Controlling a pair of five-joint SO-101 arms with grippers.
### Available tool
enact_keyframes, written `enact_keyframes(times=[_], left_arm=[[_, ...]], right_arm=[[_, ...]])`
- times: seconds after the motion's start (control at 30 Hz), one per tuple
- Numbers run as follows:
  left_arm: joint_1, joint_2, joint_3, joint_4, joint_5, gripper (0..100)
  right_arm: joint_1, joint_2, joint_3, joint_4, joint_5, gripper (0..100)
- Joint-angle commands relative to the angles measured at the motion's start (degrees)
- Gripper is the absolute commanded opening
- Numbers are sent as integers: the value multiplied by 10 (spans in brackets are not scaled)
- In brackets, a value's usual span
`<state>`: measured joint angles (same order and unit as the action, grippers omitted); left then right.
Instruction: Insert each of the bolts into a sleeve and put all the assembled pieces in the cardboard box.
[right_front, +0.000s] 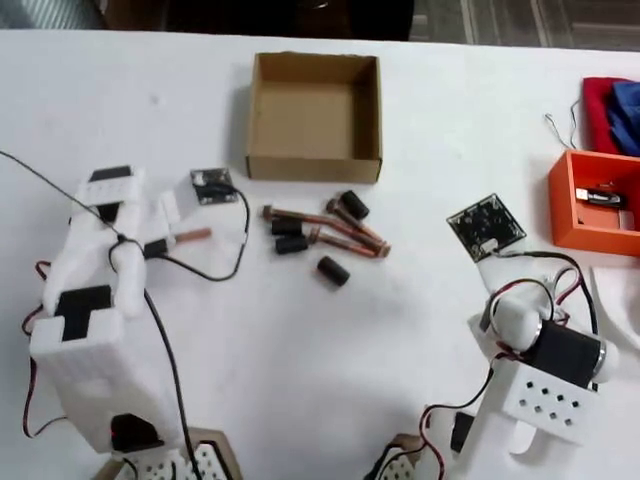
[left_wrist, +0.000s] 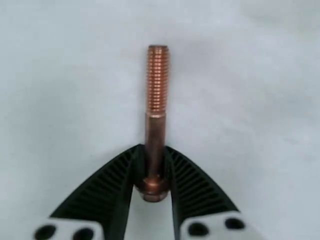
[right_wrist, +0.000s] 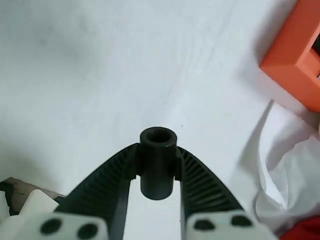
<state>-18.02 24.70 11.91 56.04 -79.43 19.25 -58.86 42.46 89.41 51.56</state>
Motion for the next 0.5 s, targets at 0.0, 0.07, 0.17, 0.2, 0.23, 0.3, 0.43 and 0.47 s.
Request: enact_keyframes(times=[0.0, 0.07, 0.17, 0.2, 0.23, 0.3, 0.43, 0.47], left_arm=[[-17, 12, -20, -91, -140, 72], [-21, 12, -20, -94, -140, 107], [-23, 12, -21, -94, -142, 108], [-23, 12, -21, -94, -140, 108], [-24, 11, -21, -95, -140, 106], [-24, 11, -31, -98, -139, 85], [-25, 18, -87, -99, -84, 60], [-25, 18, -98, -99, -62, 61]], right_arm=[[3, -14, -5, 1, -2, 23], [3, -14, -5, 1, -2, 23], [3, -14, -4, 1, -2, 23], [3, -14, -4, 1, -2, 23], [3, -14, -4, 1, -2, 23], [3, -14, -3, 1, -2, 23], [3, -14, -2, 0, -2, 23], [3, -14, -2, 0, -2, 23]])
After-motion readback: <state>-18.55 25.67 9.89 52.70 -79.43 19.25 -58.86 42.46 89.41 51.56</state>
